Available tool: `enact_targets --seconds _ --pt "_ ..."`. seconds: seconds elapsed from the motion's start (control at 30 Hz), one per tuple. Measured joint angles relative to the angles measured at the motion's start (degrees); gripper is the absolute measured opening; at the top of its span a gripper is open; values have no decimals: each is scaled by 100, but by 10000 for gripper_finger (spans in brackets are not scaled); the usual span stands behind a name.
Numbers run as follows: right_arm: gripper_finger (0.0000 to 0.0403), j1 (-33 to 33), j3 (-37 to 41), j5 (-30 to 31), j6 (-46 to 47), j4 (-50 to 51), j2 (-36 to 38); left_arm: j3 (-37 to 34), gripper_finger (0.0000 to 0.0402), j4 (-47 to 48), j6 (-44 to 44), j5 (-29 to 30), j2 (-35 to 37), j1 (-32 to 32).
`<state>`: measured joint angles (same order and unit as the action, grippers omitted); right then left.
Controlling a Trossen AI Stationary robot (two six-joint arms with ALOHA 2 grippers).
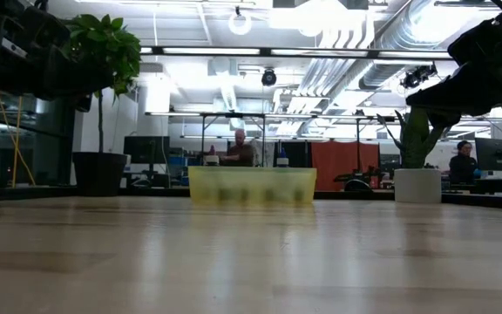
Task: Pick & Place food coloring
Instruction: Put the small red food coloring bottle into the yellow container
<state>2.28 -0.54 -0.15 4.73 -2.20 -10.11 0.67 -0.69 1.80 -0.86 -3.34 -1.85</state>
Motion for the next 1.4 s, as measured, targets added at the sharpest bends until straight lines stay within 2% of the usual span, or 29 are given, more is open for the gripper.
enact_targets --seconds 0.17,0.27,0.43,0.53,0.63,0.77,0.93,1.07,1.4 --pt "0 -4 -18 -41 553 -313 2 0 0 0 0 2 -1 0" --pt "0 -4 -350 -84 692 212 -28 0 0 0 0 2 -1 0" --pt "0 -5 -1513 -22 299 1956 -295 0 0 0 0 2 -1 0" --pt "0 -9 -2160 70 854 2166 -728 0 0 0 0 2 -2 0" --pt "0 -11 -2900 -49 1245 2826 -1286 0 0 1 3 4 -2 0" --pt "0 -54 -3912 -361 1269 3841 -2013 0 0 1 1 4 0 0" --pt "0 -585 -4864 -599 960 5048 -2808 0 0 0 3 4 1 -1" --pt "0 -1210 -5203 -626 696 5755 -3320 0 0 1 2 4 0 0" --pt "0 -2518 -5178 -1074 1049 5856 -4436 0 0 0 1 4 -1 0"
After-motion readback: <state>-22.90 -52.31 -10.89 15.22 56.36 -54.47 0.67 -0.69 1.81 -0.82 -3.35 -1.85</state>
